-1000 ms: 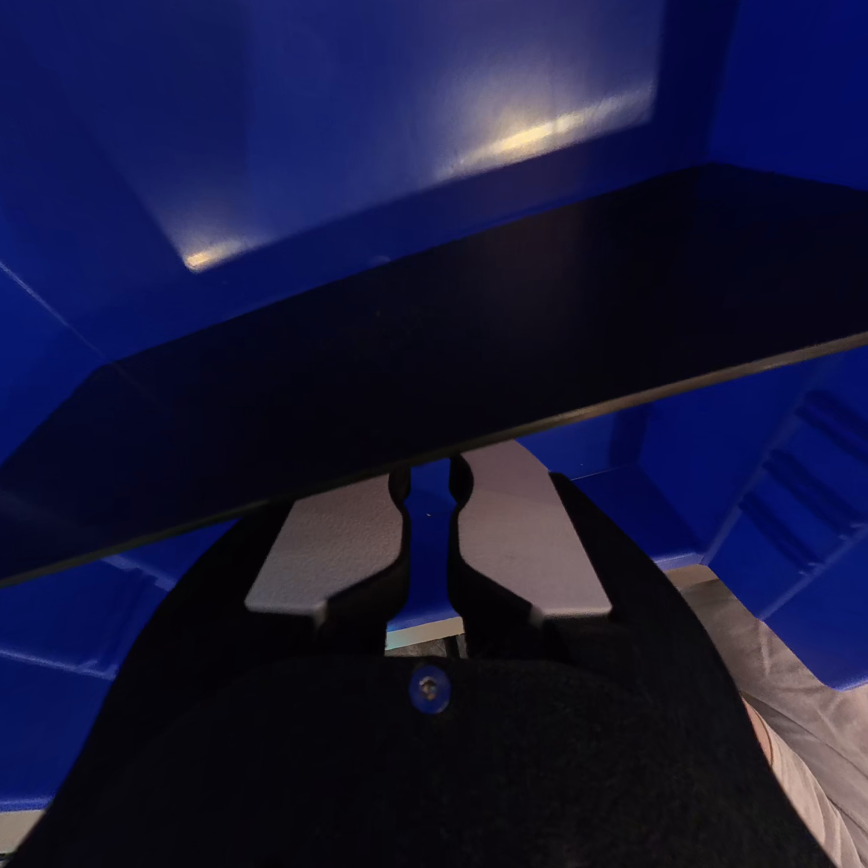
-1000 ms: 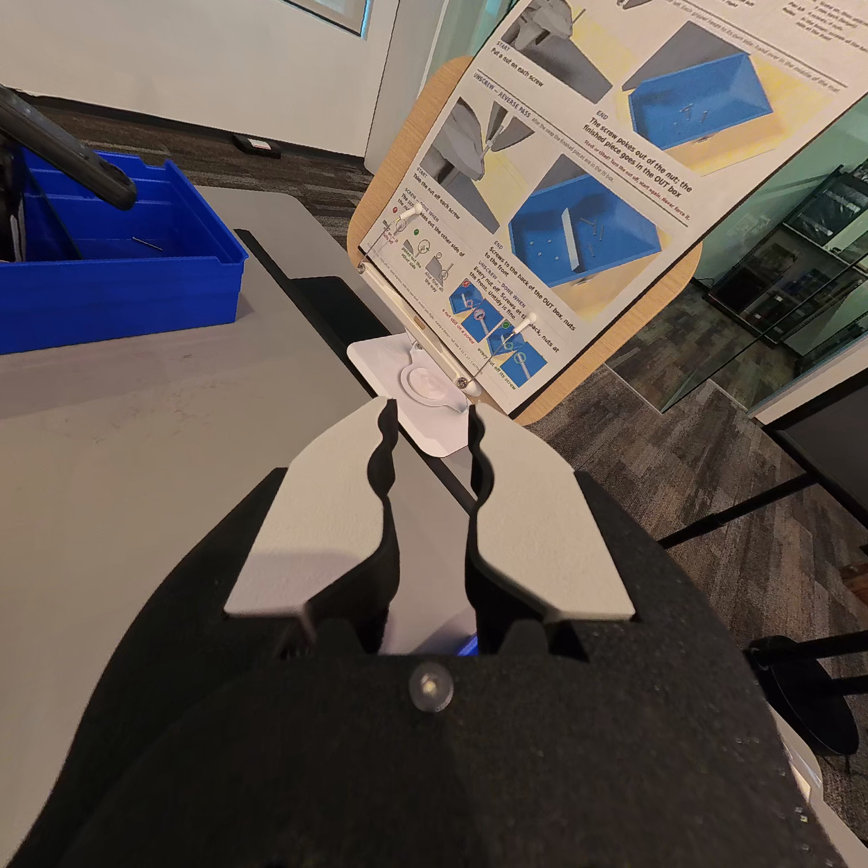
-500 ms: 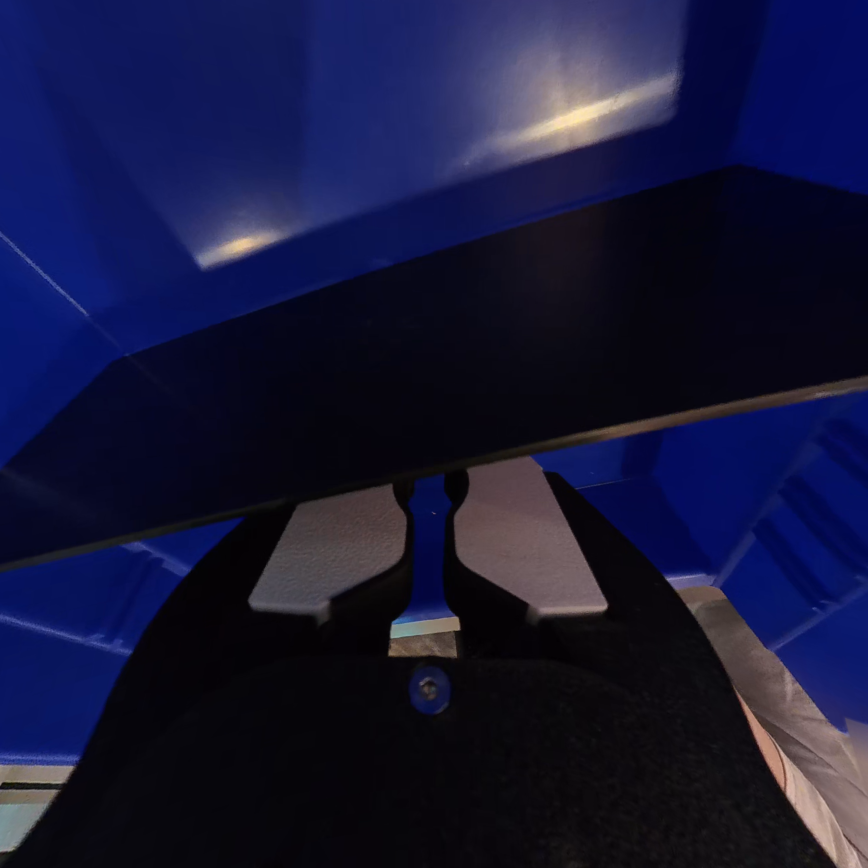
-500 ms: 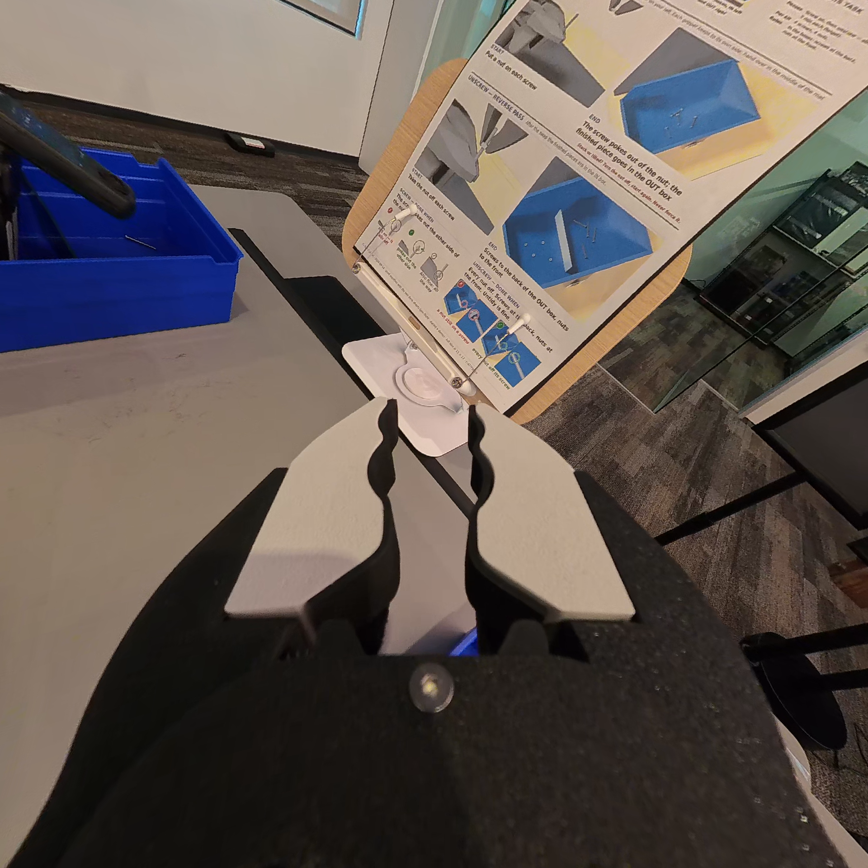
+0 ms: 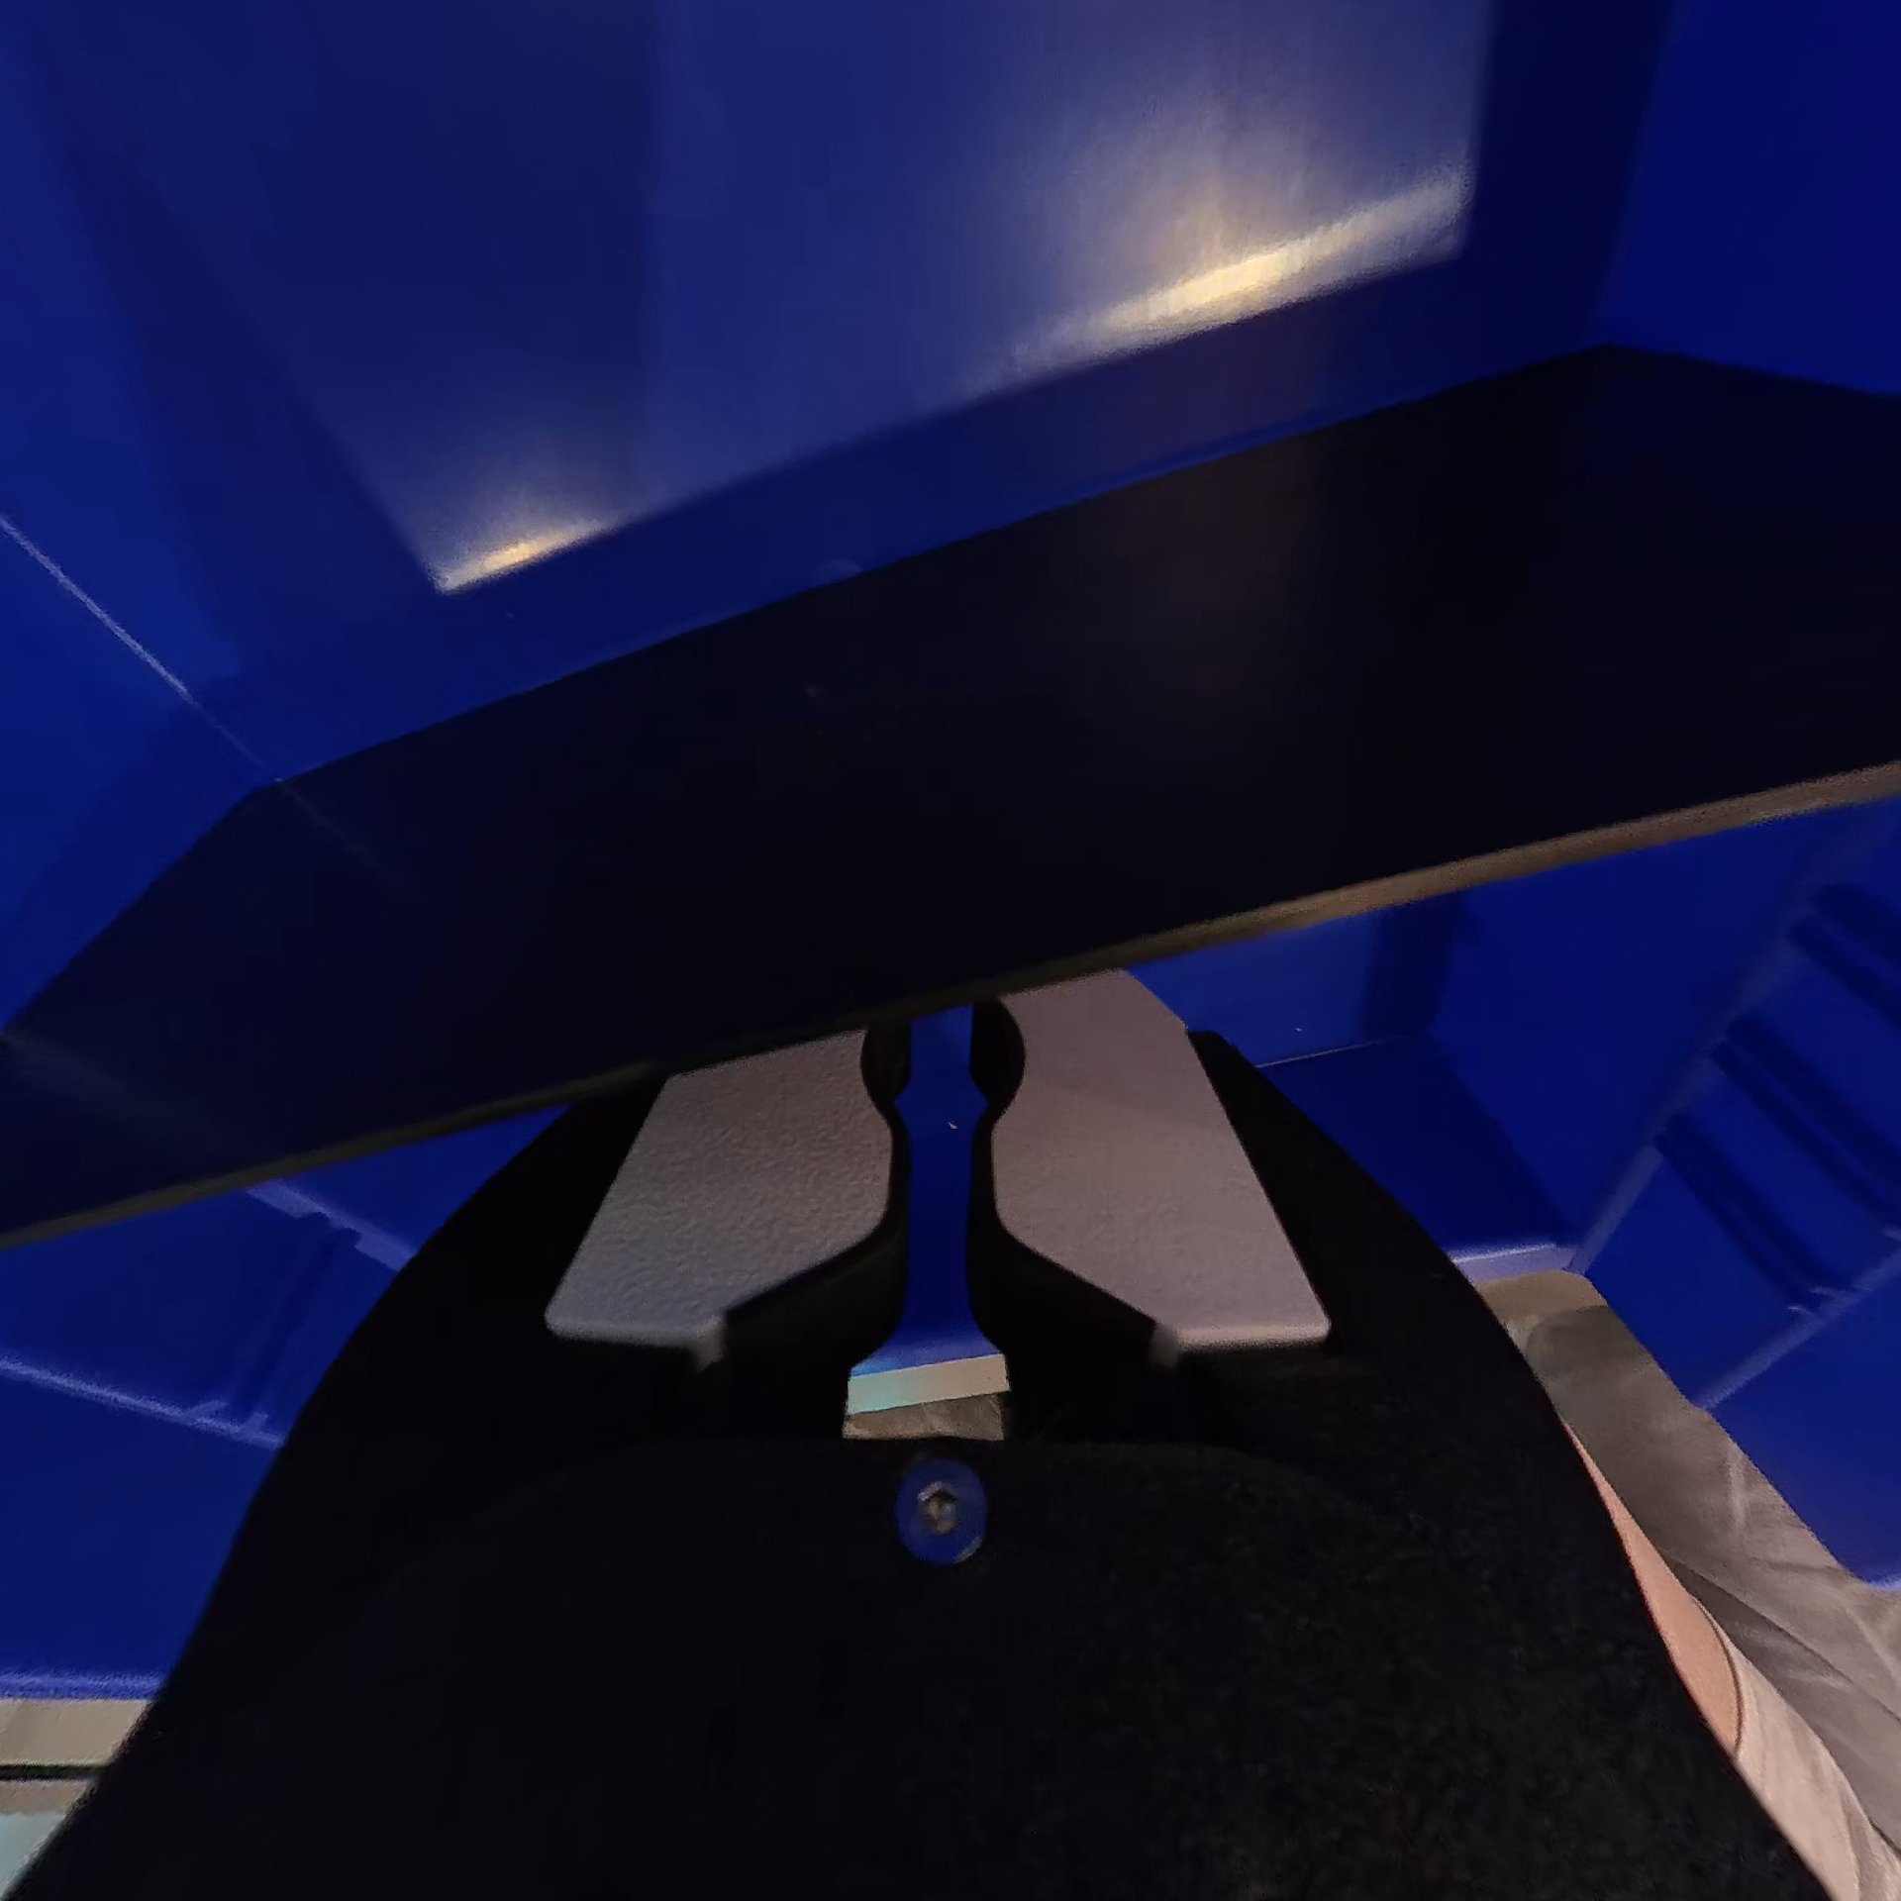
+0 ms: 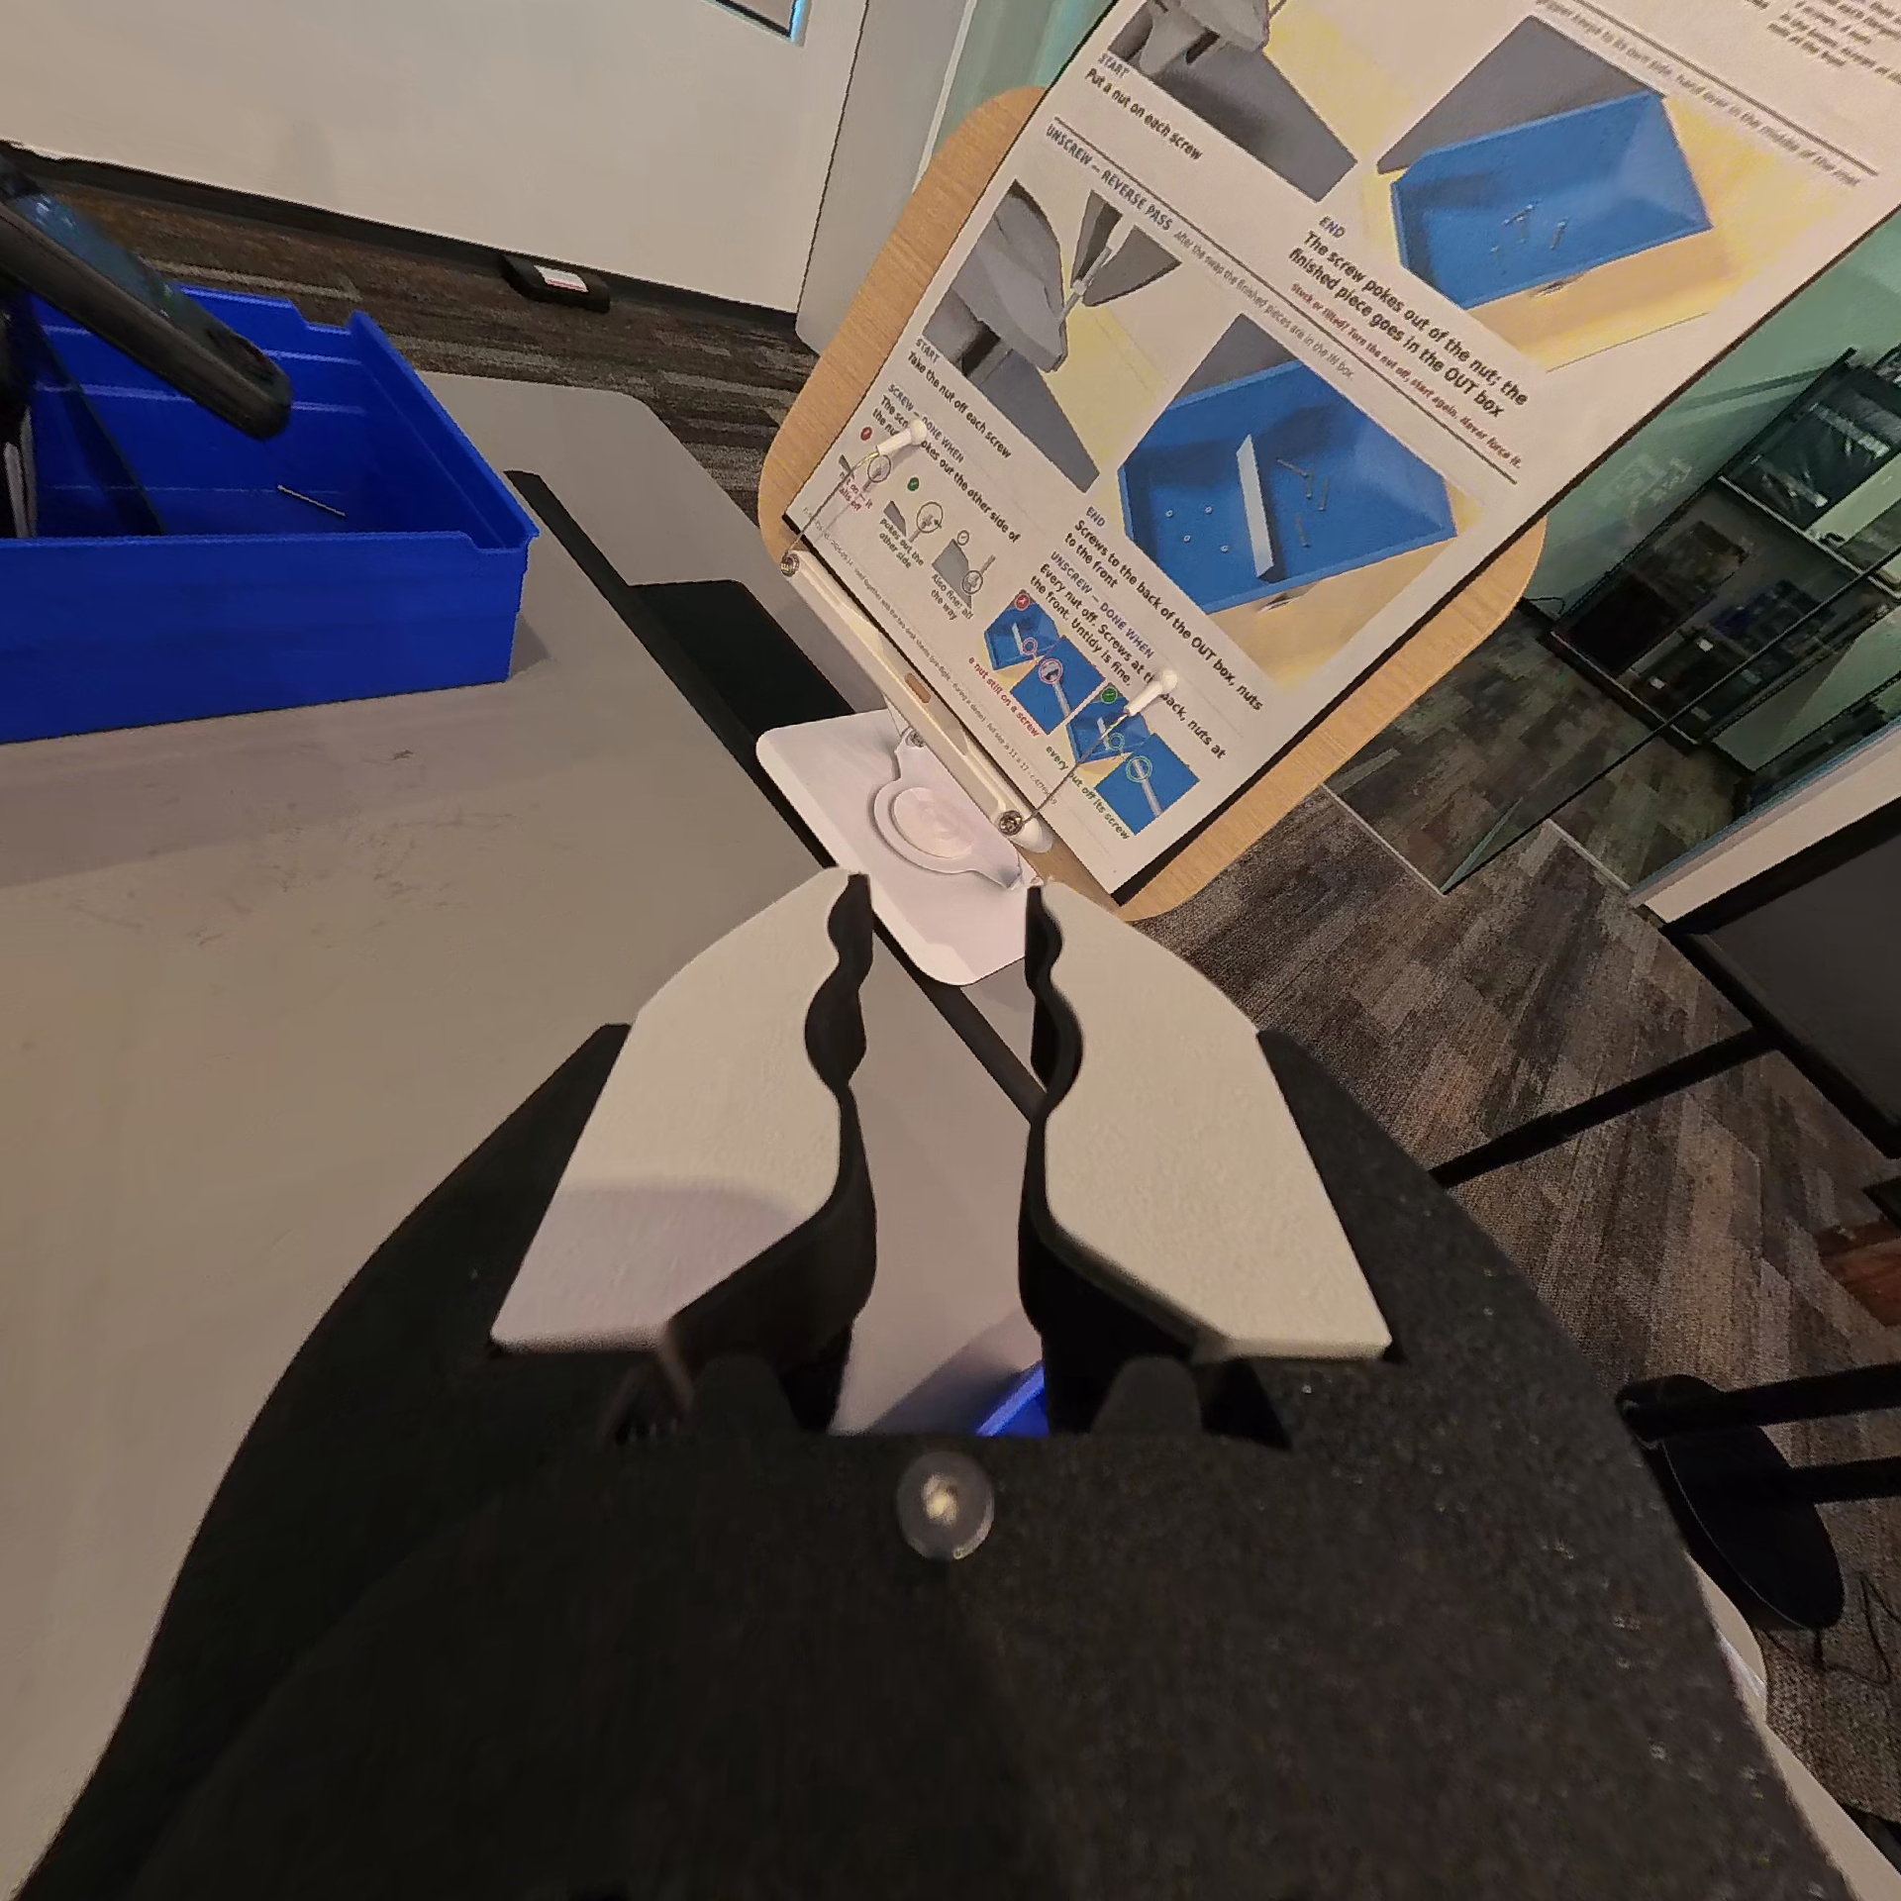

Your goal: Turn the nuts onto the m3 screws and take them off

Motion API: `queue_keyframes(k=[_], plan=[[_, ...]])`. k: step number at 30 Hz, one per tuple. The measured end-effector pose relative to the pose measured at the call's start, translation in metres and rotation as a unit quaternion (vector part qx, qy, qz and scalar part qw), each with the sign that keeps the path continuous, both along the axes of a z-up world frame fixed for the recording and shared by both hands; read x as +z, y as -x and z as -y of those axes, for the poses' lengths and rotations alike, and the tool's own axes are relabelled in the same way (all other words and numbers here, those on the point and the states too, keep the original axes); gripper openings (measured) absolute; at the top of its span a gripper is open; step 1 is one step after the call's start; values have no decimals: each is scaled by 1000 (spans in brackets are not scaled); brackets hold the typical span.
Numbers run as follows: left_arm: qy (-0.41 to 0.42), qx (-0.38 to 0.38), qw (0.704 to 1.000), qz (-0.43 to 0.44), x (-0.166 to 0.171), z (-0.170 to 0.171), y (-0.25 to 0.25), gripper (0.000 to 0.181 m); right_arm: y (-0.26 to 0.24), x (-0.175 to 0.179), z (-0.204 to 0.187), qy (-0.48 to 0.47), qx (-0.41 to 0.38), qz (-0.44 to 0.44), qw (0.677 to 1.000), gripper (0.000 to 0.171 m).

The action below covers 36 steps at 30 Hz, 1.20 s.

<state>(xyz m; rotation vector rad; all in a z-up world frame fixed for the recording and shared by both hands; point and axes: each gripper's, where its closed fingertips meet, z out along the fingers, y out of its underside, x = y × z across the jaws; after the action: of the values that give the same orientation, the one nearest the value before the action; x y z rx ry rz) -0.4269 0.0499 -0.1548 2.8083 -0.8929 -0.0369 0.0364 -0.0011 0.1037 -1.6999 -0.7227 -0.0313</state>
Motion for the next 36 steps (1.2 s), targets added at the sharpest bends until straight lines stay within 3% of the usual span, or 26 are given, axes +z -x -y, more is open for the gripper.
queue_keyframes(k=[8, 36], plan=[[6, 4, 999, 45, 0, 3, 1, 5, 2, -4, -1, 7, 0, 9, 1000, 28], [-6, -42, 999, 11, -1, 3, 1, 5, 2, -10, -3, 15, -3, 32, 999, 28]])
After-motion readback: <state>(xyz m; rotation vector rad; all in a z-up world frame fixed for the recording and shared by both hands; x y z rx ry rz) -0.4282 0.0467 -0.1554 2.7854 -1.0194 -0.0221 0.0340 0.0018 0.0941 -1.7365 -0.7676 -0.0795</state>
